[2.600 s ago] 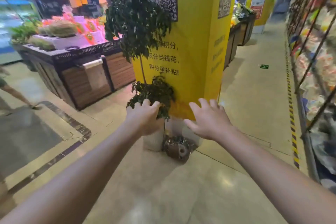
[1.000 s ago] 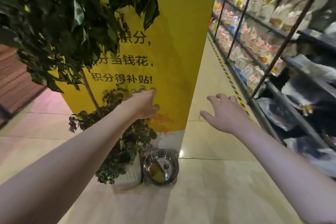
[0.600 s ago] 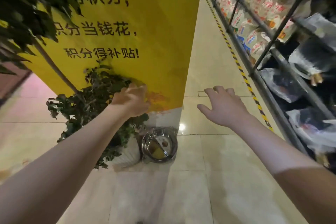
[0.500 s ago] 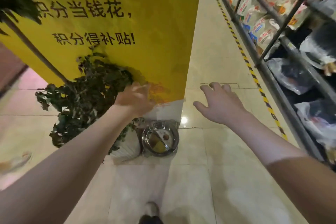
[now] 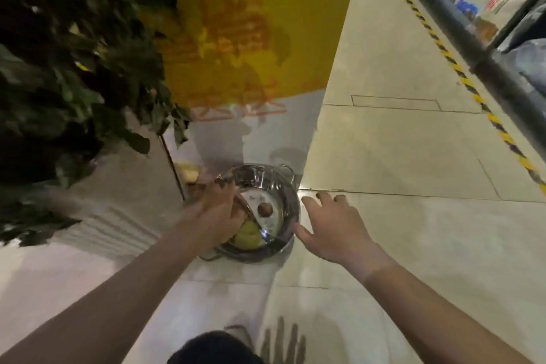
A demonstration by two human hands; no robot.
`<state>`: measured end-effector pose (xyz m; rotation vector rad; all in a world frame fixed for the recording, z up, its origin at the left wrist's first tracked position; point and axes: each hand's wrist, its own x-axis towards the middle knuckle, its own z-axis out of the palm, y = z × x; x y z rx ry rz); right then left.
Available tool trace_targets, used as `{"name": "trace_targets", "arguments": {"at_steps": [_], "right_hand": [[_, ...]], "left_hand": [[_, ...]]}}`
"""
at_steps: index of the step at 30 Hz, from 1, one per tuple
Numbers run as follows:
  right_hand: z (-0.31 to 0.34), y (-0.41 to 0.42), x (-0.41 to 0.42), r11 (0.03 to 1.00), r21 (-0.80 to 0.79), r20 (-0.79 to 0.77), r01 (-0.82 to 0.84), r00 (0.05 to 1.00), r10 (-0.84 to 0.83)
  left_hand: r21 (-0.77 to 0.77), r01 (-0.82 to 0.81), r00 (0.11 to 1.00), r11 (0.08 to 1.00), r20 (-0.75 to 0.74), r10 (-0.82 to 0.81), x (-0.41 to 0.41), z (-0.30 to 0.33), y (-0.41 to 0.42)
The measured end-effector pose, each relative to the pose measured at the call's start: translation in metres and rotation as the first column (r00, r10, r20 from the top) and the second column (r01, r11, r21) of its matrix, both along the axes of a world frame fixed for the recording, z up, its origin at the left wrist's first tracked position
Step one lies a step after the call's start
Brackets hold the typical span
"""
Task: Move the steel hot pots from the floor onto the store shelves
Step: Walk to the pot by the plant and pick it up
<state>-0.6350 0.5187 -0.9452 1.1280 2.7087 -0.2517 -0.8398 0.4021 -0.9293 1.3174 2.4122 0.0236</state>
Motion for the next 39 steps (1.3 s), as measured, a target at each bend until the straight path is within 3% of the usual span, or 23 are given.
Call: {"name": "trace_targets", "arguments": {"at_steps": [6, 11, 14, 17, 21, 23, 27, 29, 31, 33, 35, 39], "right_hand": [[-0.19, 0.012, -0.048, 0.994, -0.108, -0.028, -0.002, 1.0, -0.002], [-0.264, 0.014, -0.069, 0.974, -0.206, -0.016, 0.099, 0.994, -0.105], [-0.275, 0.008, -0.062, 0.984, -0.173, 0.117, 0.048, 0.993, -0.028], [-0.276, -0.003, -0.052, 0.993, -0.112, 0.127, 0.021, 0.992, -0.007], [-0.273, -0.037, -0.036, 0.999, -0.034, 0.253, -0.005, 0.967, 0.013], [-0.268, -0.054, -0.026, 0.999, -0.049, 0.292, -0.019, 0.956, 0.033], [-0.257, -0.07, -0.013, 0.984, -0.178, 0.25, -0.006, 0.967, 0.052], [-0.251, -0.057, -0.013, 0.987, -0.159, 0.178, 0.017, 0.984, 0.012], [-0.249, -0.032, -0.011, 0.999, -0.01, 0.082, 0.05, 0.995, -0.049], [-0.254, -0.005, -0.005, 0.978, 0.039, 0.041, 0.206, 0.977, -0.207], [-0.265, 0.017, -0.001, 0.933, -0.091, 0.058, 0.348, 0.937, -0.344], [-0.287, 0.032, 0.002, 0.92, -0.215, 0.074, 0.328, 0.945, -0.32]], "left_hand": [[-0.129, -0.128, 0.989, 0.983, 0.063, 0.137, -0.045, -0.181, -0.026], [-0.166, -0.299, 0.919, 0.94, 0.215, 0.33, -0.052, -0.254, -0.041], [-0.218, -0.311, 0.899, 0.925, 0.248, 0.36, -0.047, -0.275, -0.045], [-0.187, -0.295, 0.918, 0.937, 0.217, 0.332, -0.052, -0.286, -0.039], [-0.116, -0.205, 0.964, 0.972, 0.147, 0.221, -0.065, -0.292, -0.031], [-0.149, -0.108, 0.991, 0.983, 0.067, 0.119, -0.067, -0.292, -0.033], [-0.197, -0.08, 0.996, 0.977, 0.008, 0.083, -0.056, -0.283, -0.044], [-0.23, -0.113, 0.993, 0.967, 0.018, 0.12, -0.055, -0.279, -0.05], [-0.232, -0.166, 0.98, 0.958, 0.067, 0.186, -0.057, -0.277, -0.054], [-0.2, -0.236, 0.954, 0.951, 0.141, 0.266, -0.057, -0.278, -0.054], [-0.153, -0.326, 0.913, 0.933, 0.202, 0.353, -0.055, -0.28, -0.051], [-0.116, -0.385, 0.891, 0.916, 0.211, 0.402, -0.05, -0.286, -0.048]]}}
